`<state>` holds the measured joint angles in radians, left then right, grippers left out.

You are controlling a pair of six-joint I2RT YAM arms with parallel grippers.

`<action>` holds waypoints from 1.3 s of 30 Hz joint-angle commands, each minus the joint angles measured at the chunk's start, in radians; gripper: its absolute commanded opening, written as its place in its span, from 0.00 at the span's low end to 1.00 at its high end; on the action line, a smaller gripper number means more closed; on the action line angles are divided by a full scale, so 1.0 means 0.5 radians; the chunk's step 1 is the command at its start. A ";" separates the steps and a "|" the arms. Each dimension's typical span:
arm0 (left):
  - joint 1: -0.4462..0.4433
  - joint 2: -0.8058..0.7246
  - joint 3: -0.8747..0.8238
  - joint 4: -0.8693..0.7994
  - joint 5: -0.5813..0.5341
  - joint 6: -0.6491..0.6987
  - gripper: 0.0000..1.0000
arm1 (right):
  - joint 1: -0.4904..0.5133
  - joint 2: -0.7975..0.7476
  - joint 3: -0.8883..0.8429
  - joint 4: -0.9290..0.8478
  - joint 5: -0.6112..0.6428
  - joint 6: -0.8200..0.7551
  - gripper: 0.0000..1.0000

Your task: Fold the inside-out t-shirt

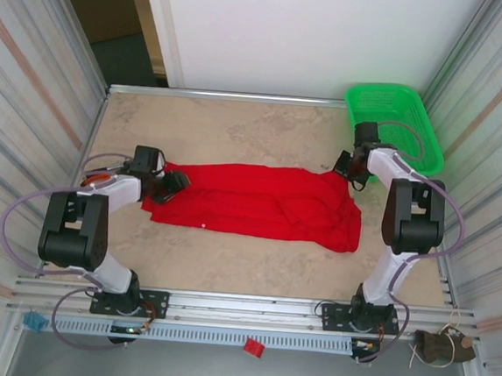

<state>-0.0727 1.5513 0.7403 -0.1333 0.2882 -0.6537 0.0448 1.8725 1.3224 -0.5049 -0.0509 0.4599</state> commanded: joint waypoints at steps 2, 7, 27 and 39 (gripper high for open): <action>-0.006 0.037 -0.041 -0.028 -0.134 -0.014 0.57 | -0.062 0.079 0.217 0.000 -0.009 0.053 0.00; -0.006 0.062 -0.078 -0.034 -0.190 -0.008 0.57 | -0.083 0.236 0.398 0.066 -0.063 0.057 0.00; -0.054 -0.417 -0.076 -0.220 -0.025 0.102 0.58 | 0.227 -0.710 -0.931 0.333 -0.099 0.284 0.43; -0.055 -0.548 -0.539 -0.103 -0.209 -0.165 0.58 | 0.248 -1.196 -1.564 0.136 0.043 0.660 0.42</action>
<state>-0.1001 1.3258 0.5171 -0.1062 0.2649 -0.6952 0.1646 1.3460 0.5987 -0.3286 -0.0784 0.7021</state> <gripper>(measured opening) 0.583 0.418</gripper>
